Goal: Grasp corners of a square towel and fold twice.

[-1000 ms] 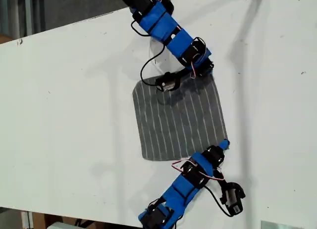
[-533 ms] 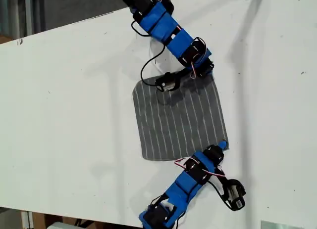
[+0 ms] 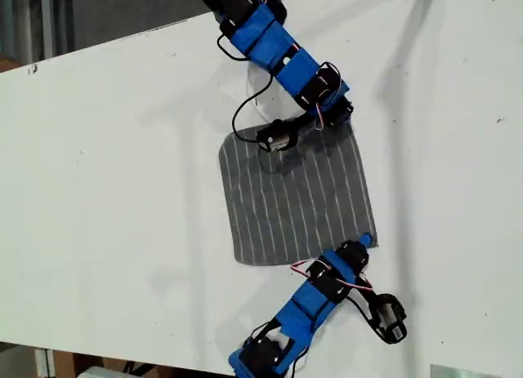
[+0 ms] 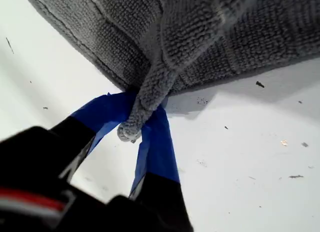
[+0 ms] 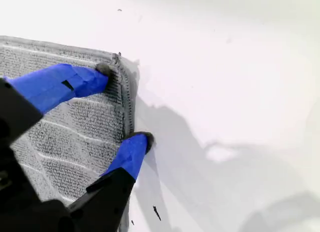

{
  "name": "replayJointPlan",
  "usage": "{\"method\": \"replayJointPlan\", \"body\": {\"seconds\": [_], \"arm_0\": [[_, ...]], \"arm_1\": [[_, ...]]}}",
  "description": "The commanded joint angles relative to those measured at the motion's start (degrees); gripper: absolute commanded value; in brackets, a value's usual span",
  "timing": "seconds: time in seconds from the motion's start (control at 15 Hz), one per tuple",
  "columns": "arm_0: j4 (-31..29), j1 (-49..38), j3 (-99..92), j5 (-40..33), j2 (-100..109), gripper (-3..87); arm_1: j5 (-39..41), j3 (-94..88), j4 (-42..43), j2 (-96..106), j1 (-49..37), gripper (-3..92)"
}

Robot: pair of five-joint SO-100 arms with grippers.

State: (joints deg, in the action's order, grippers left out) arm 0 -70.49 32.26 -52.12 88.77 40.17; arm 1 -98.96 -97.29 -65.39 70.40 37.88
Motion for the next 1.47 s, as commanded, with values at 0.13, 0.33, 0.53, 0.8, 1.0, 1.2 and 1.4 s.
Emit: {"method": "replayJointPlan", "body": {"seconds": [0.13, 0.33, 0.53, 0.8, 1.0, 1.2, 1.4], "arm_0": [[3.69, 0.09, 0.97, -0.26, -1.05, 0.1], [0.35, 0.62, 2.64, 1.67, -0.44, 0.1], [-6.06, 1.14, 5.36, 2.20, 6.33, 0.1], [-11.43, -0.35, 5.80, 0.97, 15.38, 0.1], [-14.15, -1.14, 5.80, -3.96, 23.91, 0.1], [-16.00, -4.31, 4.75, -8.00, 29.53, 0.1], [-19.34, -9.84, 2.81, -10.72, 32.61, 0.1]], "arm_1": [[0.79, 1.14, -1.93, 0.18, -0.09, -0.1], [0.62, 2.81, -3.52, 0.18, 0.26, -0.1], [0.88, 14.94, -15.56, -2.02, 0.70, -0.1], [0.88, 23.12, -26.28, 0.97, 0.09, -0.1], [1.41, 23.12, -30.67, 4.66, -2.72, -0.1], [6.06, 22.76, -32.52, 9.93, -8.35, -0.1], [13.10, 20.92, -31.73, 16.17, -16.52, -0.1]]}}
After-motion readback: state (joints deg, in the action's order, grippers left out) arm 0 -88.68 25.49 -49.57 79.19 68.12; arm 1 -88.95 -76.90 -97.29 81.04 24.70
